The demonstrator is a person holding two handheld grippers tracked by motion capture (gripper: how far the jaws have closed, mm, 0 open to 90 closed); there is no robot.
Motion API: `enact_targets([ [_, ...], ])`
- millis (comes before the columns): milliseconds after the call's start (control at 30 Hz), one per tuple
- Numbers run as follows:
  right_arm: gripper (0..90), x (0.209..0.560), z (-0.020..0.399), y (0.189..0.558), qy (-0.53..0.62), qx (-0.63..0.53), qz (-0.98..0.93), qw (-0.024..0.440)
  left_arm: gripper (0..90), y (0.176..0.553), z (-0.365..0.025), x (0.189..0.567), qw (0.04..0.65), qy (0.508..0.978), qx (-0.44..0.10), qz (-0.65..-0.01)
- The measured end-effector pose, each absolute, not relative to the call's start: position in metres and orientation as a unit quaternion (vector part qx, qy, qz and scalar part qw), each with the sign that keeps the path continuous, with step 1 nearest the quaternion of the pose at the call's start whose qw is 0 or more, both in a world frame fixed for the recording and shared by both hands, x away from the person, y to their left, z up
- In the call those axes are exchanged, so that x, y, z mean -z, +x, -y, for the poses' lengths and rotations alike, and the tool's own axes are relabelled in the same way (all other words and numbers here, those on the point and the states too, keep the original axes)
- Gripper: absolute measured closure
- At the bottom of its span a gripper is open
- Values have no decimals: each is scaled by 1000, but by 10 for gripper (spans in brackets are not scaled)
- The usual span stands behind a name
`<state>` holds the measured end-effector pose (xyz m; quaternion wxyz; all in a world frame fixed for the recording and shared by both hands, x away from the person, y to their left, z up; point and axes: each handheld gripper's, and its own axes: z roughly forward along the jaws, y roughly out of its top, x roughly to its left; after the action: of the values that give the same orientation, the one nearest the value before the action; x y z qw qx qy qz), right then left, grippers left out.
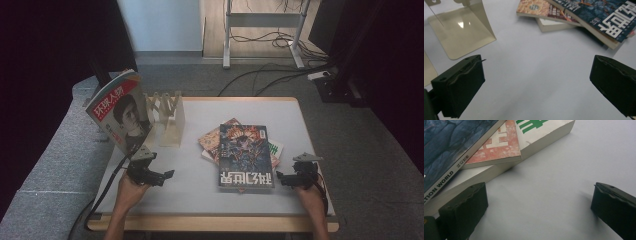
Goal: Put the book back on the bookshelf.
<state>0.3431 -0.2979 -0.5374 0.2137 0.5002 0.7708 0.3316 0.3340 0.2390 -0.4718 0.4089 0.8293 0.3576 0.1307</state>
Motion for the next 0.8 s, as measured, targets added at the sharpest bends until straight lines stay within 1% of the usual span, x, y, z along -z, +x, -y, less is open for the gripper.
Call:
enact_targets([
  [133,4,537,298,343,500,-332,-771,214,0,334,-239,483,400,831,-130,-364],
  [267,4,537,298,343,500,-332,-771,214,0,334,-238,493,378,838,-141,-367],
  [500,4,537,298,343,500,-332,-771,213,0,335,-235,512,355,845,-137,-376],
  [667,4,537,298,343,500,-332,-771,214,0,337,-229,524,322,859,-137,-374],
  [800,3,537,298,343,500,-332,-771,213,0,338,-228,528,322,857,-136,-378],
])
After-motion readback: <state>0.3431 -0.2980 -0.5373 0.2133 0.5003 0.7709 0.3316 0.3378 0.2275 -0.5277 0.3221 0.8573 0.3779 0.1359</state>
